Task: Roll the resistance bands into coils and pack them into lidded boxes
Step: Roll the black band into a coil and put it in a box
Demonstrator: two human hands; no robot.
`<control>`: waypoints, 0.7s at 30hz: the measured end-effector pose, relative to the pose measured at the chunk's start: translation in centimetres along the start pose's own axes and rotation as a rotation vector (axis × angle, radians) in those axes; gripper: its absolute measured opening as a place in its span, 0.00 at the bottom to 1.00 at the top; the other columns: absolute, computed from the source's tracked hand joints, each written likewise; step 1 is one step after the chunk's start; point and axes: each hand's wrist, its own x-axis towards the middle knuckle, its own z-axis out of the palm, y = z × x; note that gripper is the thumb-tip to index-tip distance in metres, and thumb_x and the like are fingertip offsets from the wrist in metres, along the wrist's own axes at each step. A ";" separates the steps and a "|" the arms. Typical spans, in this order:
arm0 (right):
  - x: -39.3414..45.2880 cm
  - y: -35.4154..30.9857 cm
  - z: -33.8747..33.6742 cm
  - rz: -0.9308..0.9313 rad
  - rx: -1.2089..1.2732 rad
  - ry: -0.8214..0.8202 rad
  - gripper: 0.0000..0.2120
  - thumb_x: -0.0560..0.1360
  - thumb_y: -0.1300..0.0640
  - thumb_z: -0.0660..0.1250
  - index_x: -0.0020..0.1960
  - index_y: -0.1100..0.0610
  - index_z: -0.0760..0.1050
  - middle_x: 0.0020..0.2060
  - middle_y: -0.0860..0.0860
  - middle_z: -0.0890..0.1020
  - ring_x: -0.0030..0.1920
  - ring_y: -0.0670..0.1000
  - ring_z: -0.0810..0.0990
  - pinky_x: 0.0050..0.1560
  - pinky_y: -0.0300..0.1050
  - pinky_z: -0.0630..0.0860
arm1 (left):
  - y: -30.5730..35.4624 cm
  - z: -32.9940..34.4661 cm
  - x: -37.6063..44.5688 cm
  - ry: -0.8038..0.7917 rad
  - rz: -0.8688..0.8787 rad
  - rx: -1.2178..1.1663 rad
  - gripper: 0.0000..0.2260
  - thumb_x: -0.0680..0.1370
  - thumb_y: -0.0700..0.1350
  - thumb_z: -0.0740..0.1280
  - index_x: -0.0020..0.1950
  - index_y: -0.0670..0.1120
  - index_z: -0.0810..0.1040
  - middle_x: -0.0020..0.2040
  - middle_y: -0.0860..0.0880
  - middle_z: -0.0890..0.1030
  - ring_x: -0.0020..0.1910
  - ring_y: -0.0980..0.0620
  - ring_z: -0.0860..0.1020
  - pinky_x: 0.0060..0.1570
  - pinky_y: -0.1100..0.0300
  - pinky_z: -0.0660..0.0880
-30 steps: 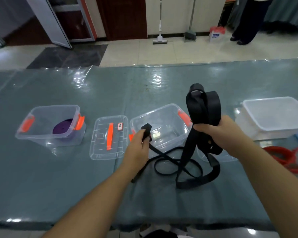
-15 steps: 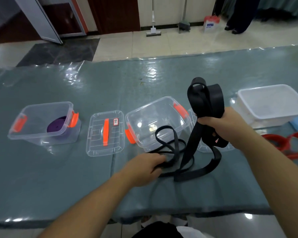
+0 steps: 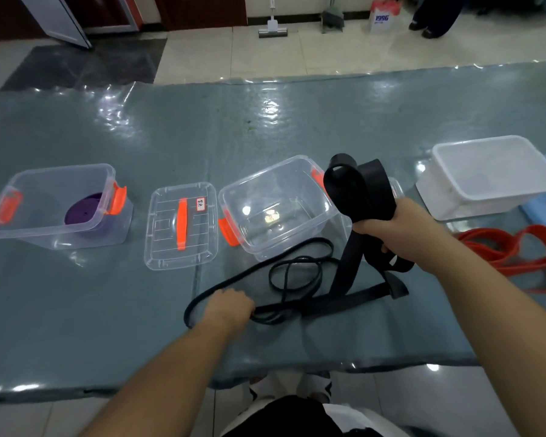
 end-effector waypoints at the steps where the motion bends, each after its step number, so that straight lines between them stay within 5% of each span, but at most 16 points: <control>1: 0.0 0.0 0.1 0.001 -0.007 0.000 0.09 0.74 0.54 0.75 0.43 0.58 0.79 0.31 0.61 0.80 0.30 0.54 0.79 0.37 0.52 0.77 | 0.1 0.0 0.2 0.066 -0.025 -0.048 0.15 0.81 0.42 0.62 0.65 0.53 0.79 0.64 0.48 0.78 0.66 0.44 0.75 0.65 0.48 0.70; 4: 0.1 -0.1 0.3 0.000 -0.008 0.010 0.09 0.74 0.54 0.75 0.43 0.59 0.79 0.36 0.65 0.82 0.31 0.55 0.80 0.37 0.52 0.77 | 0.5 -0.5 0.9 0.297 -0.089 -0.356 0.12 0.81 0.46 0.66 0.64 0.50 0.78 0.62 0.48 0.78 0.64 0.44 0.76 0.61 0.48 0.75; 6: 0.3 -0.2 0.3 -0.005 -0.007 0.008 0.09 0.74 0.55 0.74 0.43 0.60 0.79 0.33 0.64 0.80 0.31 0.55 0.79 0.36 0.51 0.76 | 0.5 -1.1 1.5 0.337 -0.137 -0.784 0.19 0.76 0.46 0.72 0.67 0.49 0.78 0.62 0.48 0.79 0.62 0.47 0.78 0.60 0.53 0.77; 9: 0.4 -0.4 0.4 -0.011 -0.012 0.008 0.09 0.74 0.55 0.74 0.43 0.60 0.78 0.31 0.60 0.79 0.31 0.54 0.78 0.35 0.51 0.76 | -0.2 -2.0 1.7 0.096 -0.119 -1.300 0.39 0.68 0.46 0.80 0.77 0.51 0.69 0.68 0.49 0.76 0.63 0.50 0.79 0.58 0.59 0.77; 11: 0.5 -0.4 0.4 -0.012 -0.006 0.009 0.09 0.74 0.55 0.74 0.44 0.61 0.79 0.34 0.66 0.80 0.31 0.55 0.78 0.35 0.52 0.76 | -0.8 -2.5 1.7 0.007 -0.141 -1.512 0.47 0.62 0.50 0.81 0.79 0.54 0.67 0.71 0.49 0.73 0.64 0.49 0.79 0.62 0.53 0.79; 15: 0.6 -0.4 0.5 0.003 0.001 0.002 0.10 0.75 0.56 0.75 0.45 0.63 0.79 0.38 0.68 0.82 0.31 0.55 0.79 0.36 0.51 0.76 | -1.7 -4.0 2.4 0.259 -0.332 -1.713 0.29 0.74 0.57 0.77 0.71 0.48 0.74 0.66 0.48 0.80 0.61 0.47 0.80 0.64 0.48 0.78; 17: 0.8 -0.6 0.4 0.004 0.011 0.004 0.10 0.75 0.56 0.75 0.45 0.63 0.79 0.37 0.67 0.82 0.31 0.54 0.79 0.36 0.51 0.77 | -1.6 -5.1 2.9 0.317 -0.336 -1.891 0.19 0.81 0.52 0.72 0.67 0.44 0.75 0.61 0.43 0.82 0.56 0.45 0.83 0.61 0.46 0.81; 21: 1.2 -0.9 0.2 -0.005 0.036 0.003 0.09 0.75 0.57 0.74 0.43 0.62 0.78 0.31 0.58 0.79 0.30 0.54 0.78 0.34 0.49 0.75 | -1.6 -7.3 3.8 0.382 -0.419 -2.146 0.10 0.85 0.46 0.65 0.61 0.39 0.75 0.50 0.41 0.83 0.43 0.47 0.84 0.41 0.58 0.84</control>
